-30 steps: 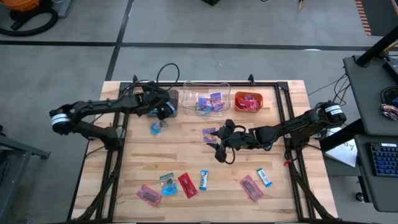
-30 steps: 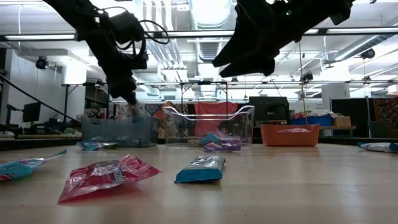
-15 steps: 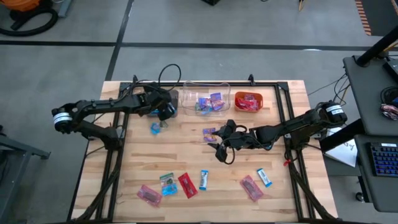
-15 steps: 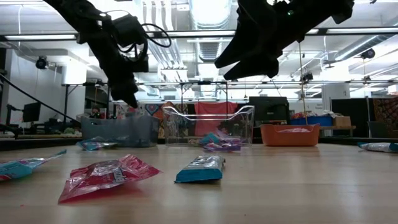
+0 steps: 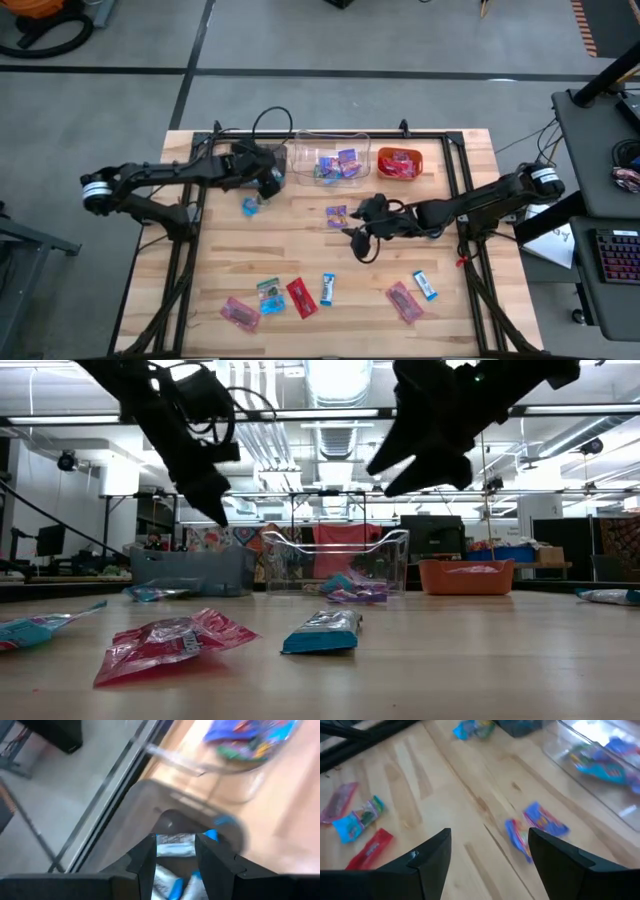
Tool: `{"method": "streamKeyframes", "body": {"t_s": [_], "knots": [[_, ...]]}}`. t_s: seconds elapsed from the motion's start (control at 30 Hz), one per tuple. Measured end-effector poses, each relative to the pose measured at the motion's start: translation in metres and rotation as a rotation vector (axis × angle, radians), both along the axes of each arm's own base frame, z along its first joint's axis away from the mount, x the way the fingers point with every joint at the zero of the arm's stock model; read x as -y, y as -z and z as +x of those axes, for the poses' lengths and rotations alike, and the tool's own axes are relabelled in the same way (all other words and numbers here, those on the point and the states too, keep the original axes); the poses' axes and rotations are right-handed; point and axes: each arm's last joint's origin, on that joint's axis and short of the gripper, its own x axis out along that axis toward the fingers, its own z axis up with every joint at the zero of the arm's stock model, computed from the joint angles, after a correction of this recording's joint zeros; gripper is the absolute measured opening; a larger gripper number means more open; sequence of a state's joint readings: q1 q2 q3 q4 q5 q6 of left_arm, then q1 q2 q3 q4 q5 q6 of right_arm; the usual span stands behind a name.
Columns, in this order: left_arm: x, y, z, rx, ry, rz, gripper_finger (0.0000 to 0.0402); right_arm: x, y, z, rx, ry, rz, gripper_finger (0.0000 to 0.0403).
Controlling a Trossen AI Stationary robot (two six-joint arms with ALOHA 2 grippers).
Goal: Sort candy
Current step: Put the white candy into the black bin
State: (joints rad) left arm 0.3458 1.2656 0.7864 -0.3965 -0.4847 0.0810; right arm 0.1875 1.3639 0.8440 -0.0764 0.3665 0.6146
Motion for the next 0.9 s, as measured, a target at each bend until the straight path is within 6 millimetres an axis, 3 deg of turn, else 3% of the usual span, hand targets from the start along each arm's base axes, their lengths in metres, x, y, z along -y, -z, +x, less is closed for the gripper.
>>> {"method": "streamKeyframes", "body": {"t_s": [0.27, 0.6, 0.77, 0.9], "knots": [[0.052, -0.015, 0.011, 0.140, 0.172, -0.009, 0.0119, 0.005, -0.006, -0.027, -0.129, 0.120, 0.108, 0.0249], [0.120, -0.026, 0.019, 0.269, 0.483, 0.006, 0.0119, 0.013, 0.009, -0.074, -0.504, 0.473, 0.308, 0.0248], [0.132, -0.029, 0.020, 0.304, 0.548, 0.022, 0.0119, 0.015, 0.017, -0.095, -0.732, 0.681, 0.352, 0.0248], [0.132, -0.030, 0.020, 0.307, 0.547, 0.022, 0.0119, 0.016, 0.024, -0.098, -0.814, 0.732, 0.332, 0.0248]]}}
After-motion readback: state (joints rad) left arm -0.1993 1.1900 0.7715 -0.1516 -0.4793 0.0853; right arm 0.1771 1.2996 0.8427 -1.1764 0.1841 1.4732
